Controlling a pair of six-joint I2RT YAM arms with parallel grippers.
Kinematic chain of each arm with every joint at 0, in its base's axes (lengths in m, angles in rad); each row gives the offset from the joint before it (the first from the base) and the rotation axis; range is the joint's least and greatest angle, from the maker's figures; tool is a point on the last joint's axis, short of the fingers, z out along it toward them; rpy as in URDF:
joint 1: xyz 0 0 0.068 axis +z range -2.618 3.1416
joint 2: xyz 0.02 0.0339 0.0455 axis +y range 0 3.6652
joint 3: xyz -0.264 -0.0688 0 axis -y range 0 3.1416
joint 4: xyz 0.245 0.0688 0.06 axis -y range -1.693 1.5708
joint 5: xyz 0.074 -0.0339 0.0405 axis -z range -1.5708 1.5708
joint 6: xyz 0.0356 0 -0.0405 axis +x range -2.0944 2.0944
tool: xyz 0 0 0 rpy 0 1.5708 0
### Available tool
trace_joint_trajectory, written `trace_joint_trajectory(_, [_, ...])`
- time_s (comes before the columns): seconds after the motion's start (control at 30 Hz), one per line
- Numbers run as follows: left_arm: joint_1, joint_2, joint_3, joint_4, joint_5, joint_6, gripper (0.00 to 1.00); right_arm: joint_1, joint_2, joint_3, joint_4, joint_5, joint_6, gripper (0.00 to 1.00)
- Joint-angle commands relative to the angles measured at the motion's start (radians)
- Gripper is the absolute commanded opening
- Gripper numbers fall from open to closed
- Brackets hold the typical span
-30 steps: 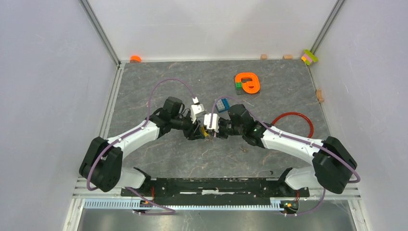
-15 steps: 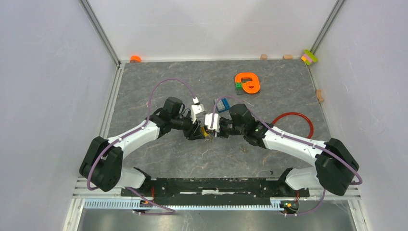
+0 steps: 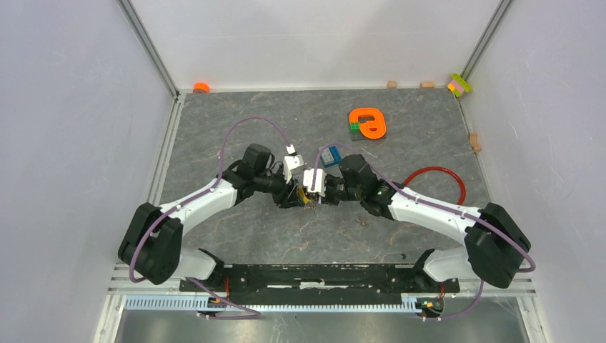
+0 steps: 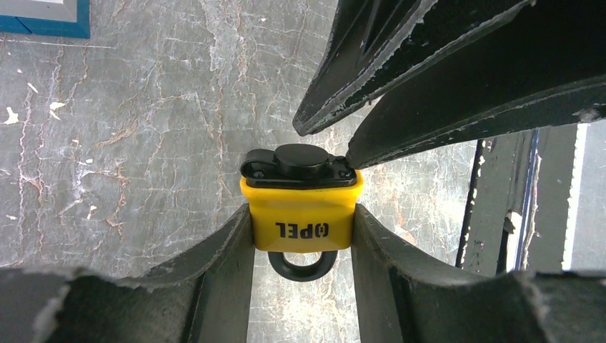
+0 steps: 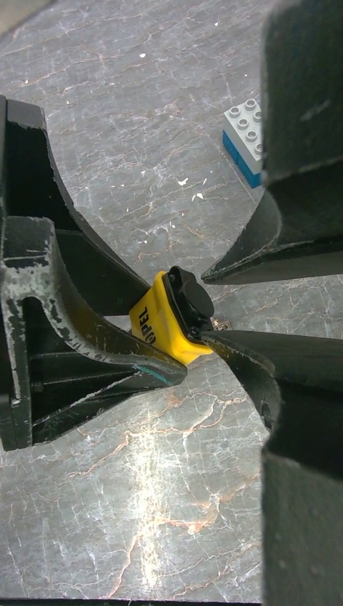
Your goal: Unlock with the key
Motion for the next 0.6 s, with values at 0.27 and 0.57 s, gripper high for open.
trace_joint_trajectory(0.27, [-0.001, -0.020, 0.034, 0.050, 0.066, 0.006, 0.02, 0.003, 0.030, 0.034, 0.036, 0.010, 0.002, 0.34])
trace_joint_trajectory(0.57, [-0.001, -0.020, 0.030, 0.048, 0.066, 0.012, 0.02, 0.003, 0.029, 0.040, 0.039, 0.019, 0.004, 0.33])
